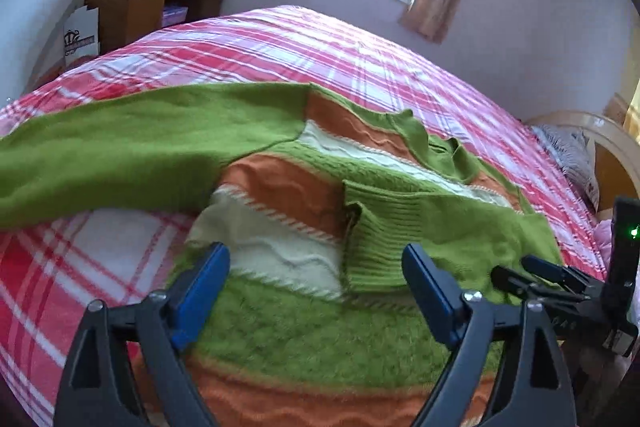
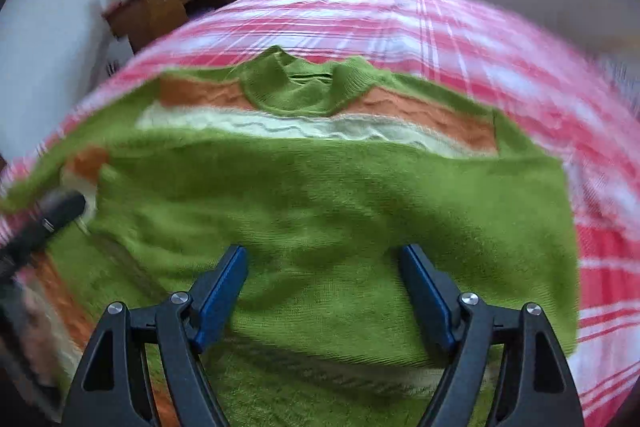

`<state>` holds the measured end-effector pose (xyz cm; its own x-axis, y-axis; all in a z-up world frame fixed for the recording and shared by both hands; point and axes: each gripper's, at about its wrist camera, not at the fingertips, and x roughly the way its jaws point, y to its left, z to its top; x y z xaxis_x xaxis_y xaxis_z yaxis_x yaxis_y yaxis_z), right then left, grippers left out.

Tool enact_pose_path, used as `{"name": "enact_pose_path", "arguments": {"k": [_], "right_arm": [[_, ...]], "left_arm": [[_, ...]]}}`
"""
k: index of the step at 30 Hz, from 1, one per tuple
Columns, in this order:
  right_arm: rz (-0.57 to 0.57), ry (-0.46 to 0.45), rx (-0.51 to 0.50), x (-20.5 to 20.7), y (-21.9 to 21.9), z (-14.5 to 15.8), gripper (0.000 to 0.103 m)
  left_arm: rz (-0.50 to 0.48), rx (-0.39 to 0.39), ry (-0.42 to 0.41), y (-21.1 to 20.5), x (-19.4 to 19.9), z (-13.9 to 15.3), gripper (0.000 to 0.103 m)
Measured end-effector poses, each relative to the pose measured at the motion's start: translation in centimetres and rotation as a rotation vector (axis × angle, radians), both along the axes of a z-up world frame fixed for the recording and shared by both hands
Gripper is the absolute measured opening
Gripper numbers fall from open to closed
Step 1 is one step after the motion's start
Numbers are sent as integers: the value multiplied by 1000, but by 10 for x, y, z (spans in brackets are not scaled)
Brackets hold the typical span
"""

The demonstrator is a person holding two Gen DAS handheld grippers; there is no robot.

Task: Fold small clothes

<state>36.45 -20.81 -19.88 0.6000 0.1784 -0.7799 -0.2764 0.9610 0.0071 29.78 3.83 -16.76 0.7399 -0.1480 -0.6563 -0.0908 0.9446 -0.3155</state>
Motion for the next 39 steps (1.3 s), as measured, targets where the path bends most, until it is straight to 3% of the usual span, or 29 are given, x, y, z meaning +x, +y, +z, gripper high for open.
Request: {"name": "enact_pose_path", "arguments": {"k": [2,6,8,10,11,13,17,23,26,29,34,37,39], "right_arm": [[25,6,60,-5,6,8,80],[136,-84,136,-12,34,26,80],[230,-26,220,-8,51,16,80],[277,67,240,-4,68,-3,82],[296,13,197,-12,77,-3,82],[320,-2,166,-17,84,-2,82],[376,-1,200,-28,89,-4,82],[374,-34,138,-28,91,-7,82],[371,-41,115,-29,94,-8,82],[367,-43,127,-31,89,-8,82],[355,-47,145,-29,88,-7,82],[354,-51,136,-30,90,-7,82],[353,-54,130,-31,91,-7,82]], "left_arm": [[-1,6,-15,0,-8,0,91],[1,49,-15,0,-20,5,95],[12,85,-21,3,-33,9,95],[21,121,-31,11,-47,14,95],[25,130,-32,15,-51,15,95],[45,147,-41,33,-66,23,95],[110,190,-47,68,-85,31,95],[295,264,11,136,-104,29,95],[402,213,58,178,-116,24,95],[503,81,90,220,-125,18,93],[622,-153,72,279,-137,12,66],[648,-236,35,295,-136,13,57],[647,-267,19,301,-130,12,57]]}}
